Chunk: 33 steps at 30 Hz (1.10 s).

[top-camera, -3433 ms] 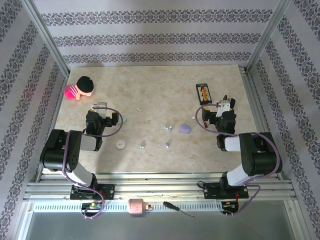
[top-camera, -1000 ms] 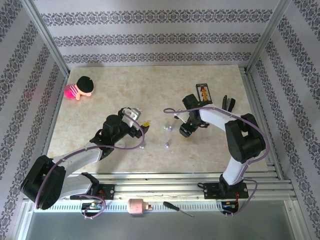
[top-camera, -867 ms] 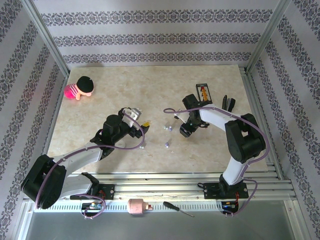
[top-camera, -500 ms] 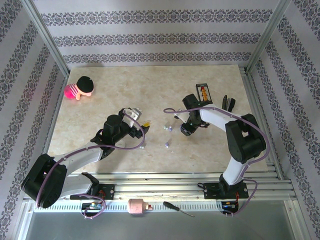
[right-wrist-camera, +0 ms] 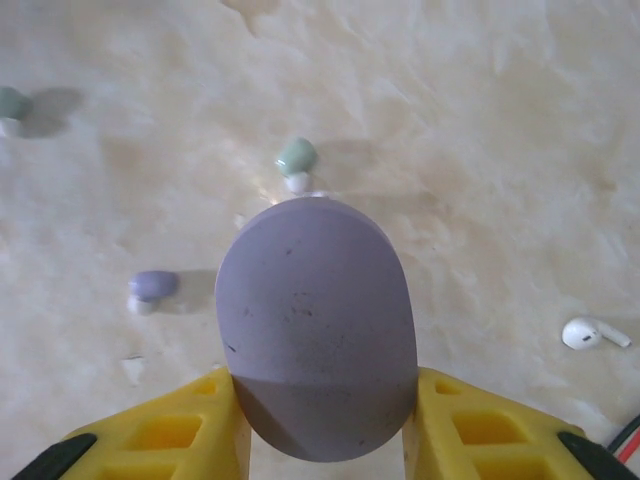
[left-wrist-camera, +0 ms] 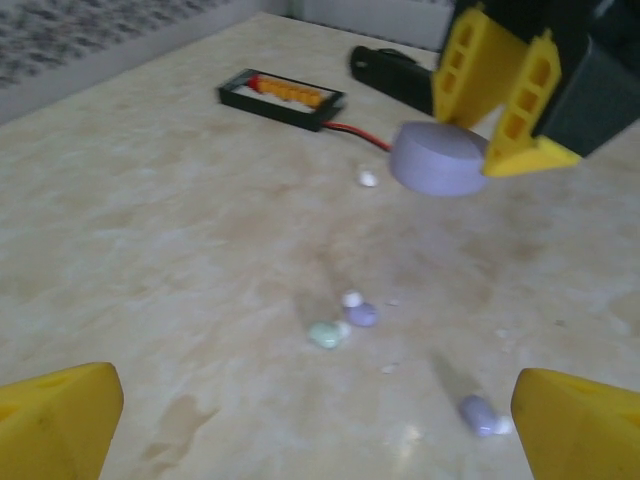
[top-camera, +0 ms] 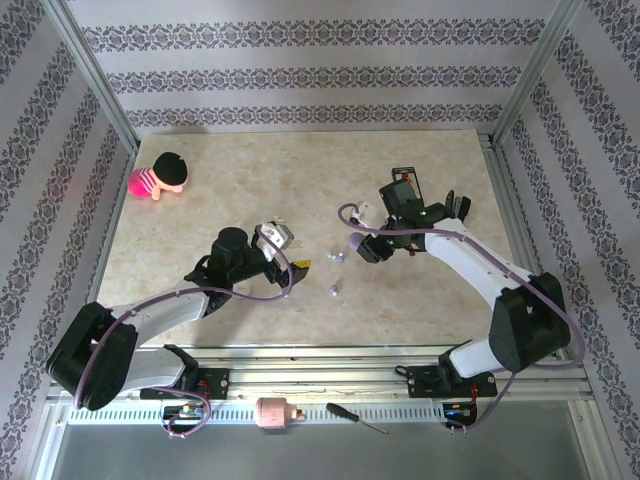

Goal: Insert the wireless bluetooth earbuds into the charging case

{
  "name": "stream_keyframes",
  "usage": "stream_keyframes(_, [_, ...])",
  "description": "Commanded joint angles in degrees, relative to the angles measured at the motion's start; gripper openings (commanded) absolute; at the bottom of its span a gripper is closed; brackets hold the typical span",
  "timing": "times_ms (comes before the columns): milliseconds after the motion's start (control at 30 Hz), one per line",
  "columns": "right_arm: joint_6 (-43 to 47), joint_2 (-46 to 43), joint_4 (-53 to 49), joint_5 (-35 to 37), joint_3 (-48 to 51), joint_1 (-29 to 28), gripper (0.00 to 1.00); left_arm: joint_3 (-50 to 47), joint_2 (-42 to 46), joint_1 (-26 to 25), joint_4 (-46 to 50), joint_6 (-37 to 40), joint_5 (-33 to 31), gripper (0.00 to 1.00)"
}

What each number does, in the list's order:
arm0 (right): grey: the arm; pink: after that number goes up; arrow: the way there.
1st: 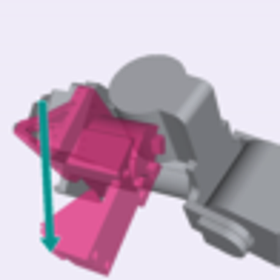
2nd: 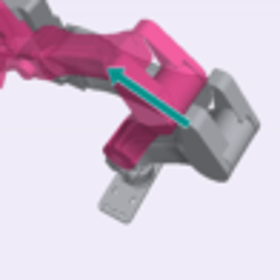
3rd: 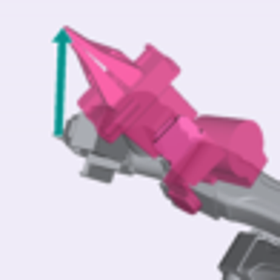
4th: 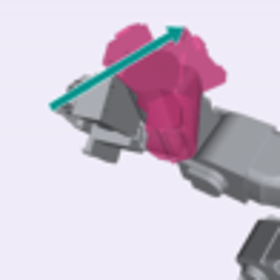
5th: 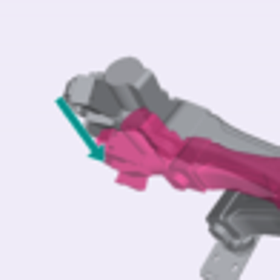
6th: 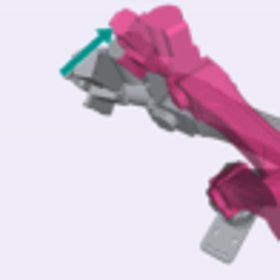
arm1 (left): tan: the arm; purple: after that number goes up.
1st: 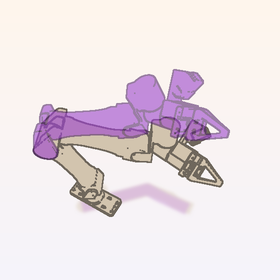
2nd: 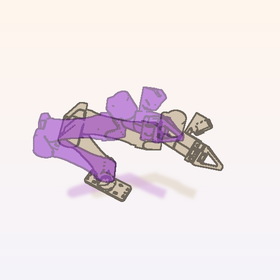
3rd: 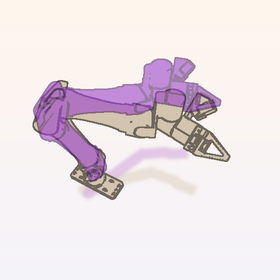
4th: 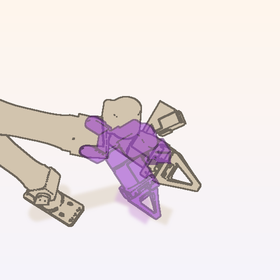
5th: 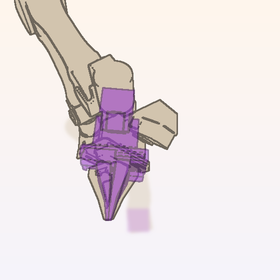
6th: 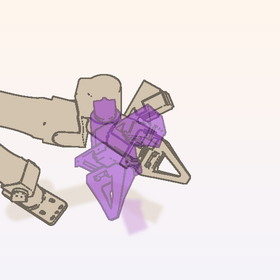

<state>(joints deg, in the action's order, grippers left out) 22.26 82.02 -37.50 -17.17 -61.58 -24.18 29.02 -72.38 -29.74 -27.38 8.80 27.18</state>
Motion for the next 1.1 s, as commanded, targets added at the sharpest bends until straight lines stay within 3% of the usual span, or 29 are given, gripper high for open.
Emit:
stream_keyframes(0, [-0.5,-2.8,-1.7,-6.5,1.0,-1.0,0.35,3.4,-2.1,-1.4,2.9,2.0,10.5,0.99])
stream_keyframes(167, [4.0,-5.2,-2.8,-11.7,0.8,-3.3,0.34,6.9,-5.6,-2.1,4.9,1.4,20.0,0.99])
stream_keyframes(300, [5.8,-6.4,-2.9,-19.3,0.5,-5.0,0.31,8.3,-6.3,-3.3,5.7,1.8,22.4,1.0])
stream_keyframes(533, [7.8,-6.4,-4.1,-24.7,-1.1,-7.7,0.31,8.9,-5.3,-3.9,5.7,-0.1,29.0,0.99])
stream_keyframes(733, [8.5,-5.3,-5.0,-25.0,-2.4,-8.3,0.31,9.4,-5.0,-4.4,6.7,-1.0,32.2,0.85])
stream_keyframes(1067, [8.4,-4.1,-6.4,-25.7,-3.5,-8.8,0.29,9.7,-4.7,-4.6,7.4,-0.5,32.4,0.63])
